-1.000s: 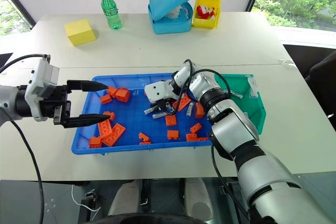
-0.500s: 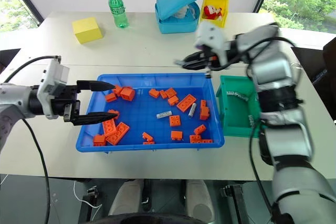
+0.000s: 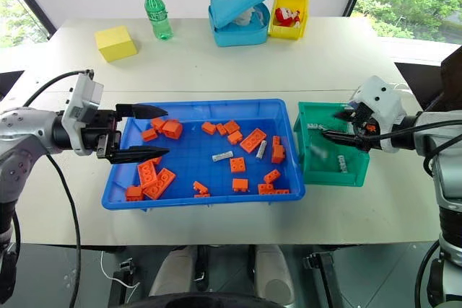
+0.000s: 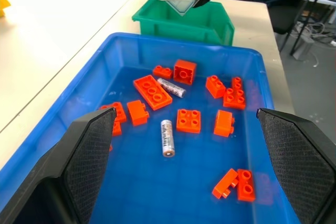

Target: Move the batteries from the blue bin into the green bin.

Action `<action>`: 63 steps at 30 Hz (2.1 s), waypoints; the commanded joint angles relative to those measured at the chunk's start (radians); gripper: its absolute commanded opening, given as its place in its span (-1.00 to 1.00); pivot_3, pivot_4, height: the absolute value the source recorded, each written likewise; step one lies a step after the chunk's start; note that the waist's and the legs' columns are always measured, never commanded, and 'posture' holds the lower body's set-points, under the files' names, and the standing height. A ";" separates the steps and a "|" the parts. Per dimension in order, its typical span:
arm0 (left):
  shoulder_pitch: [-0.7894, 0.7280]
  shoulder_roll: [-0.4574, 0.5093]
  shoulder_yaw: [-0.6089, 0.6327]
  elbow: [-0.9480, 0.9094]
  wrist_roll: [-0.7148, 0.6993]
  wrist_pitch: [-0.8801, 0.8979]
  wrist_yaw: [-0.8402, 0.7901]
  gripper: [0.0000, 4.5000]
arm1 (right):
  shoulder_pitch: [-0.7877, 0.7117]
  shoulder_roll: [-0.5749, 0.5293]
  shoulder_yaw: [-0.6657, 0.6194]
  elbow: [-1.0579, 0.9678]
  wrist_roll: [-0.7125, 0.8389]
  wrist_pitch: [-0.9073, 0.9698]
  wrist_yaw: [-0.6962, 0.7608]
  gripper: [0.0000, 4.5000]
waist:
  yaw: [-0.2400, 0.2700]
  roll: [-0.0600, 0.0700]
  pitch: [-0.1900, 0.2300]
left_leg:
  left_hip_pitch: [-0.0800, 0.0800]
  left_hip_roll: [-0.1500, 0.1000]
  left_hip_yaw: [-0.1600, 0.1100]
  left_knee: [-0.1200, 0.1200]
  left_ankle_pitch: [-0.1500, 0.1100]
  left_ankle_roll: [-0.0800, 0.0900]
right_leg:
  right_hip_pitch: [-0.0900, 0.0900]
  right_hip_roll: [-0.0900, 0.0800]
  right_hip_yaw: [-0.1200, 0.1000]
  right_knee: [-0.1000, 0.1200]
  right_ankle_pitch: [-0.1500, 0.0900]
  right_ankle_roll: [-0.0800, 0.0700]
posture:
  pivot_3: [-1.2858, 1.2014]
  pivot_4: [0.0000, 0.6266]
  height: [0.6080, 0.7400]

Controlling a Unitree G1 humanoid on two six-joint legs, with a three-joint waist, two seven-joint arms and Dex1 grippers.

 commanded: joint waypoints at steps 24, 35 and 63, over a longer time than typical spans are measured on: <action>0.081 0.020 0.089 -0.129 -0.037 0.032 0.086 1.00 | -0.419 0.427 0.762 0.384 -0.135 -0.389 0.024 0.53 | 0.004 -0.001 0.000 | -0.003 0.000 0.000 0.002 0.000 0.000 | -0.001 0.000 -0.001 0.001 0.002 0.002 | 0.03 -0.52 0.93; 0.048 0.021 0.078 -0.116 -0.039 0.032 0.092 1.00 | -0.413 0.456 0.723 0.353 -0.140 -0.362 0.029 -0.97 | 0.005 -0.001 0.000 | -0.002 0.000 0.000 0.002 0.000 0.000 | -0.001 0.000 -0.001 0.001 0.002 0.002 | 0.03 -0.52 0.93; -0.084 -0.056 -0.054 0.030 0.044 -0.047 -0.017 1.00 | -0.064 -0.044 0.066 -0.034 0.182 0.101 -0.171 0.58 | 0.001 -0.002 0.000 | -0.001 0.000 -0.001 0.001 0.000 0.001 | 0.000 0.000 0.000 0.000 0.001 0.002 | 0.03 -0.52 0.93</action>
